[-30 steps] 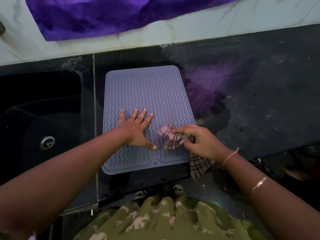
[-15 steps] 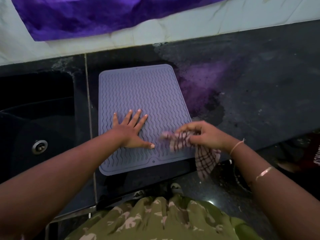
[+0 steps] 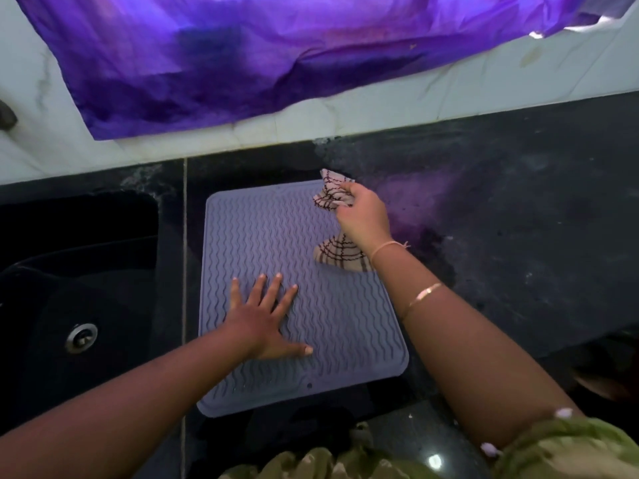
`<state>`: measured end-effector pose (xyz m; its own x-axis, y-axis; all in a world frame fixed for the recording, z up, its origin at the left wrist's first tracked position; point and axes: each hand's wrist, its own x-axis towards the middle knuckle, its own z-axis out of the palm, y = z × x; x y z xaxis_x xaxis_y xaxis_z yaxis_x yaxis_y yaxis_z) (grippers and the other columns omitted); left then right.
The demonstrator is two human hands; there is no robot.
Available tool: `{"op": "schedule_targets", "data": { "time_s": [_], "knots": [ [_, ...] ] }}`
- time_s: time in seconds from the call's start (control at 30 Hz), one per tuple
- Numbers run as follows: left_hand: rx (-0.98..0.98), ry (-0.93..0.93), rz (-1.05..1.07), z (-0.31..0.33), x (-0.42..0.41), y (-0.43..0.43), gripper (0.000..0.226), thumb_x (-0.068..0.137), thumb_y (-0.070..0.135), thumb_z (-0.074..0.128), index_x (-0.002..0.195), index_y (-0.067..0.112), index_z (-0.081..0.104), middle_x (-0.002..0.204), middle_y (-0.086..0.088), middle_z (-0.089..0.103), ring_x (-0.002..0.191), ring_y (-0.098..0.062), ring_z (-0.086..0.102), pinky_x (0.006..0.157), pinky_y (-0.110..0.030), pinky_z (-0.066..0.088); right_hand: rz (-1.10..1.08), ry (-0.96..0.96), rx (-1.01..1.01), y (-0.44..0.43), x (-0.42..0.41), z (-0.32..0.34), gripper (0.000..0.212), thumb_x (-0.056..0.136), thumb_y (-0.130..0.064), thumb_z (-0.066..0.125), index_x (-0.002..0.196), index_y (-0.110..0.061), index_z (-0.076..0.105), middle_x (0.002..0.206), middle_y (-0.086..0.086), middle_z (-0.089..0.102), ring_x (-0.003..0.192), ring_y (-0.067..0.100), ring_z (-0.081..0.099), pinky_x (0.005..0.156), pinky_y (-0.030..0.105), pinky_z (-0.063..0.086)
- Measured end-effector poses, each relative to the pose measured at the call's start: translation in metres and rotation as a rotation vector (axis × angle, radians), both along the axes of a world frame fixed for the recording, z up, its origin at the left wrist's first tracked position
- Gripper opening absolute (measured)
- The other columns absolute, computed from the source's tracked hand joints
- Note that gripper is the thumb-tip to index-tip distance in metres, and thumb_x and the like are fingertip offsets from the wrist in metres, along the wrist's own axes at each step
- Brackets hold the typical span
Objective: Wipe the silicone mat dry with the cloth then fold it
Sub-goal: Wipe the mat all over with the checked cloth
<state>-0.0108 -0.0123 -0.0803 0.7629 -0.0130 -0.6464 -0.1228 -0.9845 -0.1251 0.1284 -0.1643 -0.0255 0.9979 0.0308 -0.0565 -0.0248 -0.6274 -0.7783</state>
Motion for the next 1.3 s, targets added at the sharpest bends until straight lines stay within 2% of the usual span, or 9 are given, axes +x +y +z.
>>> {"op": "schedule_targets", "data": {
  "time_s": [0.17,0.27,0.37,0.43,0.53,0.63,0.8,1.0,1.3],
  "knots": [
    [0.029,0.002,-0.012,0.023,0.029,-0.012,0.112,0.067,0.080,0.052,0.150,0.027,0.000,0.158,-0.008,0.002,0.145,-0.033,0.003,0.107,-0.062,-0.013,0.095,0.102,-0.055,0.014,0.059,-0.005,0.055,0.085,-0.025,0.062,0.137,-0.021,0.044,0.134,0.013,0.046,0.119,0.034,0.050,0.105,0.044,0.040],
    [-0.011,-0.108,0.111,0.039,0.072,-0.010,0.090,0.073,0.060,0.066,0.144,0.023,0.026,0.149,-0.009,0.030,0.137,-0.031,0.029,0.113,-0.059,0.010,0.230,0.273,-0.218,0.018,0.085,-0.014,0.076,0.080,-0.049,0.064,0.144,-0.027,0.030,0.147,0.016,0.027,0.132,0.042,0.030,0.111,0.051,0.027],
    [-0.067,-0.239,0.194,0.041,0.114,-0.002,0.087,0.072,0.051,0.073,0.142,0.019,0.032,0.143,-0.010,0.037,0.131,-0.031,0.036,0.110,-0.051,0.029,0.271,0.220,-0.364,0.028,0.099,-0.030,0.069,0.084,-0.054,0.055,0.143,-0.030,0.029,0.149,0.016,0.022,0.134,0.042,0.026,0.108,0.052,0.028],
    [-0.074,-0.282,0.212,0.033,0.134,0.000,0.098,0.068,0.046,0.078,0.145,0.015,0.027,0.148,-0.009,0.032,0.134,-0.030,0.034,0.110,-0.049,0.030,0.273,0.169,-0.459,0.035,0.100,-0.042,0.058,0.088,-0.051,0.050,0.140,-0.032,0.034,0.147,0.014,0.027,0.131,0.041,0.031,0.105,0.050,0.031],
    [0.019,-0.209,0.189,0.020,0.154,0.004,0.125,0.064,0.047,0.080,0.151,0.013,-0.002,0.159,-0.008,-0.001,0.145,-0.033,0.007,0.114,-0.052,0.014,0.282,0.000,-0.664,0.044,0.097,-0.057,0.045,0.091,-0.038,0.044,0.134,-0.026,0.043,0.140,0.012,0.037,0.125,0.040,0.035,0.098,0.052,0.032],
    [0.113,-0.092,0.216,0.015,0.171,0.009,0.140,0.054,0.060,0.079,0.150,0.010,-0.010,0.159,-0.008,-0.003,0.144,-0.034,0.013,0.114,-0.051,0.015,0.302,-0.095,-0.770,0.045,0.101,-0.062,0.044,0.090,-0.028,0.045,0.132,-0.019,0.045,0.133,0.013,0.040,0.120,0.039,0.038,0.091,0.049,0.039],
    [0.233,-0.005,0.161,0.020,0.183,0.005,0.147,0.044,0.072,0.075,0.150,0.006,-0.003,0.159,-0.010,0.007,0.138,-0.031,0.030,0.110,-0.052,0.025,0.259,-0.075,-0.791,0.040,0.112,-0.062,0.039,0.089,-0.021,0.049,0.128,-0.013,0.049,0.126,0.015,0.040,0.112,0.041,0.045,0.080,0.046,0.047],
    [0.201,-0.046,0.083,0.019,0.182,0.014,0.140,0.043,0.079,0.069,0.150,0.009,0.012,0.157,-0.010,0.015,0.135,-0.031,0.036,0.106,-0.061,0.025,0.107,0.081,-0.755,0.038,0.107,-0.056,0.043,0.093,-0.023,0.046,0.132,-0.006,0.044,0.133,0.016,0.037,0.117,0.040,0.044,0.085,0.046,0.048],
    [0.213,-0.064,-0.017,0.015,0.188,0.014,0.137,0.040,0.083,0.065,0.147,0.006,0.024,0.153,-0.016,0.025,0.136,-0.031,0.034,0.106,-0.065,0.018,0.240,0.067,-0.794,0.010,0.020,-0.057,0.052,0.090,-0.018,0.041,0.140,-0.007,0.030,0.130,0.020,0.038,0.107,0.038,0.053,0.079,0.041,0.050]
  ]
}}
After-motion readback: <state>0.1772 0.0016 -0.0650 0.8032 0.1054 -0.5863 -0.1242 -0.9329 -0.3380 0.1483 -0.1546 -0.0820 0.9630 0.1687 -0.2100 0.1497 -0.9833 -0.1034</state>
